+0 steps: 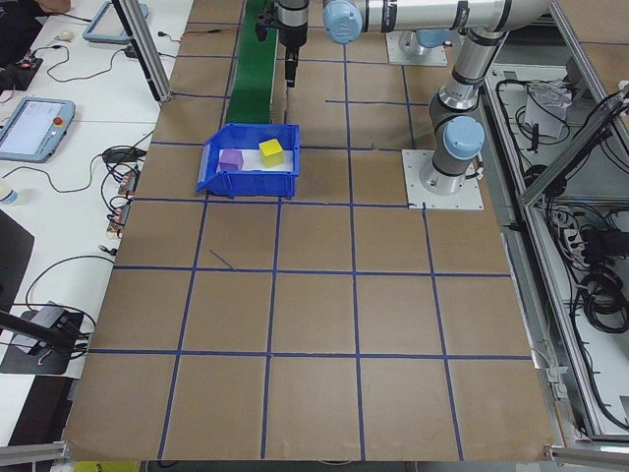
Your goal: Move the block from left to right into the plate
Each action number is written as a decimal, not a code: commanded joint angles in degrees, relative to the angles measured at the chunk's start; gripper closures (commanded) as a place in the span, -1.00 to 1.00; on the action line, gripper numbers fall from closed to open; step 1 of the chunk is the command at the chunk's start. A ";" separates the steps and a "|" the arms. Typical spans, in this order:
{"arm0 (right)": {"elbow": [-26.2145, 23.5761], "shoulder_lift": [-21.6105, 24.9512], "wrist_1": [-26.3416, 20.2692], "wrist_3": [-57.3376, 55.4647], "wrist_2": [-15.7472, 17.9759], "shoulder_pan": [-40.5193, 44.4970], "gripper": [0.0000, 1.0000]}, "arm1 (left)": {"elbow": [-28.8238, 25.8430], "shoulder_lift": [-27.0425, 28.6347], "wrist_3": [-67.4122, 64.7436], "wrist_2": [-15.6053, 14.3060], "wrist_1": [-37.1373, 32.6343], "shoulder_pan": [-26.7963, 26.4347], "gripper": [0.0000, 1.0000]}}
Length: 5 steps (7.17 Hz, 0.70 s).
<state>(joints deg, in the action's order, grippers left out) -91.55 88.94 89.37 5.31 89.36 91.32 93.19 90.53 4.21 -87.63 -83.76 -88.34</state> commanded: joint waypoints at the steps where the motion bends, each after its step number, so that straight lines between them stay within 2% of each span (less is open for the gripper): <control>1: -0.55 0.00 0.01 -0.21 -0.06 -0.09 -1.00 | 0.06 0.08 0.18 0.26 0.35 0.44 -1.00; 3: -0.82 0.09 0.01 -0.12 -0.06 -0.09 -1.00 | -0.12 0.34 0.35 0.44 1.05 1.41 -1.00; 4: -0.91 0.09 0.01 -0.12 -0.06 -0.09 -1.00 | -0.12 2.00 2.10 0.09 5.15 3.50 -1.00; 5: -0.91 0.18 0.01 -0.12 -0.15 -0.09 -1.00 | -0.20 3.06 7.25 0.35 6.32 7.27 -1.00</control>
<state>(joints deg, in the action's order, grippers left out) -92.40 89.04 89.39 5.18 89.27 91.23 93.07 92.26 7.09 -87.37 -79.64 -84.60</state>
